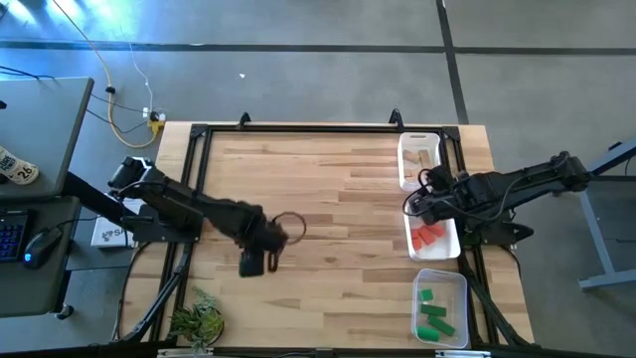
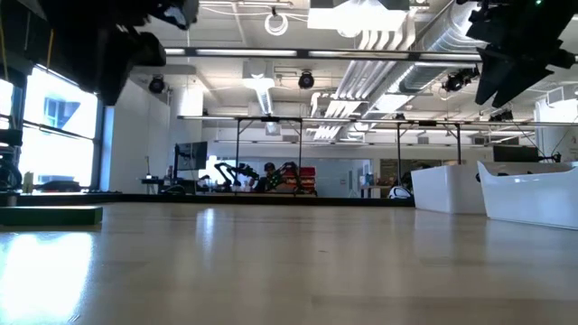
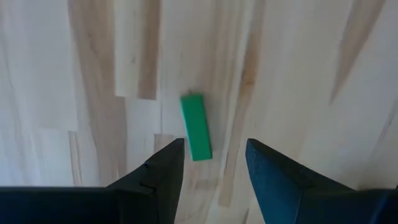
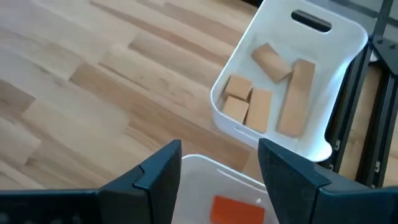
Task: Sort & place blocks by color
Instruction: Put the green block into the transparent bin
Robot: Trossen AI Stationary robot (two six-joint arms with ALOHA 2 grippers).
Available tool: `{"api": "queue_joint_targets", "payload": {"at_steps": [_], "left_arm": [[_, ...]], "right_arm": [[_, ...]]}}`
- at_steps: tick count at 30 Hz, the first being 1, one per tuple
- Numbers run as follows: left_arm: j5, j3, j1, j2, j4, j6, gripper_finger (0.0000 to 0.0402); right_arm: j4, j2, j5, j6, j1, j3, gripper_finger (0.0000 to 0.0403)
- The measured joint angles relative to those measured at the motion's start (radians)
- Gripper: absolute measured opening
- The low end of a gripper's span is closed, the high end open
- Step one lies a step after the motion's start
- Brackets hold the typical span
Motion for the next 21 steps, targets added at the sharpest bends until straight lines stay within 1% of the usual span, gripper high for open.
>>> {"api": "queue_joint_targets", "payload": {"at_steps": [5, 9, 12, 15, 21], "left_arm": [[-0.086, -0.008, -0.101, -0.001, 0.01, -0.085, 0.0161], [-0.134, -0.075, -0.135, -0.002, 0.045, -0.203, 0.0161], [-0.132, -0.138, -0.146, -0.002, 0.1, -0.245, 0.0161], [-0.131, -0.195, -0.147, -0.002, 0.199, -0.283, 0.0161], [-0.165, -0.256, -0.143, -0.001, 0.279, -0.27, 0.0161]], "right_arm": [[0.002, -0.002, 0.018, -0.02, 0.0, 0.0, 0.0199], [0.004, -0.001, 0.019, -0.042, 0.0, 0.0, 0.0199], [0.004, -0.001, 0.019, -0.045, 0.0, 0.0, 0.0199], [0.004, 0.0, 0.011, -0.045, 0.0, 0.0, 0.0199], [0.004, 0.0, 0.002, -0.045, 0.0, 0.0, 0.0199]]}}
